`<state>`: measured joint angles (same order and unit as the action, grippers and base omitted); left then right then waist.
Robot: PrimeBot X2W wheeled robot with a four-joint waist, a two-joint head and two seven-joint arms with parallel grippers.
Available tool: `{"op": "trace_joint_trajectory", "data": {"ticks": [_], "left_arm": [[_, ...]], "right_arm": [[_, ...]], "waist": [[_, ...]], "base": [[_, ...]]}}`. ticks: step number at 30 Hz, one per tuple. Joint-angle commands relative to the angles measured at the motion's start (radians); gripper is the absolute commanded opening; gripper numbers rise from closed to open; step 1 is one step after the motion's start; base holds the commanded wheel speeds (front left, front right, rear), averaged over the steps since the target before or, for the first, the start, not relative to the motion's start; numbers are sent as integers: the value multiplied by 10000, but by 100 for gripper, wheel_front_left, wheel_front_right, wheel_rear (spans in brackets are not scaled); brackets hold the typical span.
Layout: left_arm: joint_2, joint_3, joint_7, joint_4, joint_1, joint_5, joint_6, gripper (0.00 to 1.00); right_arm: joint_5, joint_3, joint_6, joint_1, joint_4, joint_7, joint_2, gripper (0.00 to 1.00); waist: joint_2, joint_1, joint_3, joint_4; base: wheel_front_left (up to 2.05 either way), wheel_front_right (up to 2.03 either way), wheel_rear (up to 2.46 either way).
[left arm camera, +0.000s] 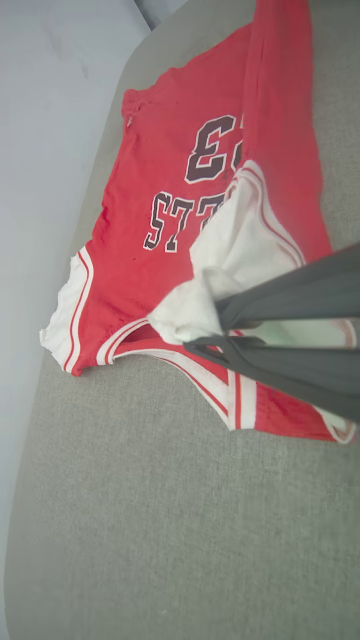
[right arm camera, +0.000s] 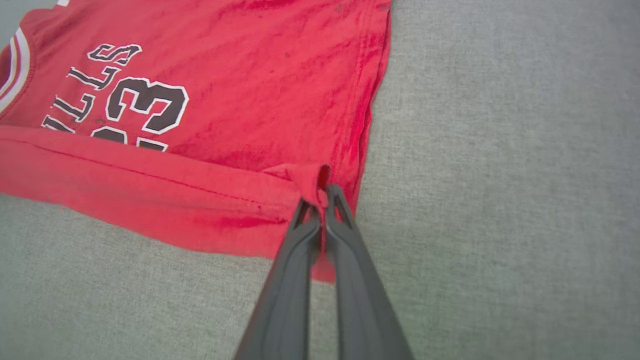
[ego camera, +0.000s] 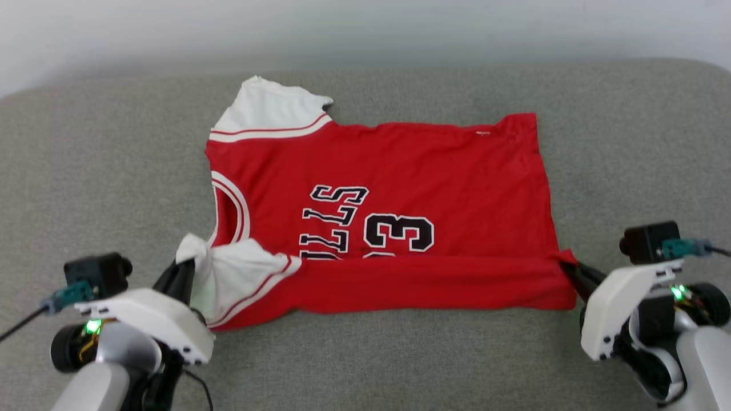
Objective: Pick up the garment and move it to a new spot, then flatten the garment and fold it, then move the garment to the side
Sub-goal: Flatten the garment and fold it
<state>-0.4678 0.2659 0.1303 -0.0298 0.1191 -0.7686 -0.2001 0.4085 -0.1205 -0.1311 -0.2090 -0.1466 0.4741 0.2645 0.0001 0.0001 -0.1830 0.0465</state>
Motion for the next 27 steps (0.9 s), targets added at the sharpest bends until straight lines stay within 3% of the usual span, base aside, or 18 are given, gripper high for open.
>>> {"op": "trace_joint_trajectory", "data": {"ticks": [1,7,8,9,10,11,19,27], "left_arm": [[2,40,-19,349,468,65,156,0],[200,407,7,1894,1966,213,755,0],[281,480,74,2141,2139,172,860,6],[349,535,91,2359,2320,122,945,40],[393,564,73,2620,2485,121,1026,91],[466,617,57,2825,2600,103,1104,100],[731,578,-478,3769,2701,-71,1444,100],[-46,251,-73,2988,1790,-303,1223,100]], "right_arm": [[91,-160,7,-455,-292,-138,124,0],[284,-899,5,-1908,-1769,-642,322,0],[316,-1046,5,-2104,-2001,-751,333,0],[358,-1146,7,-2282,-2249,-894,330,12],[364,-1260,5,-2429,-2504,-1063,340,42],[363,-1379,5,-2527,-2728,-1228,344,100],[655,-1844,7,-2557,-3667,-2905,386,100],[353,-1319,7,-1808,-2996,-5628,348,100]], "waist": [[-1,-1,-419,14],[-1,-1,-1017,13],[-1,-1,-1089,16],[-1,-1,-1142,15],[-1,-1,-1181,11],[-1,-1,-1213,5],[-1,-1,-1013,-19],[-1,-1,-150,139]], "base": [[0,0,0],[0,0,0],[0,0,0],[0,0,0],[0,0,0],[0,0,0],[0,0,0],[0,0,0]]}}
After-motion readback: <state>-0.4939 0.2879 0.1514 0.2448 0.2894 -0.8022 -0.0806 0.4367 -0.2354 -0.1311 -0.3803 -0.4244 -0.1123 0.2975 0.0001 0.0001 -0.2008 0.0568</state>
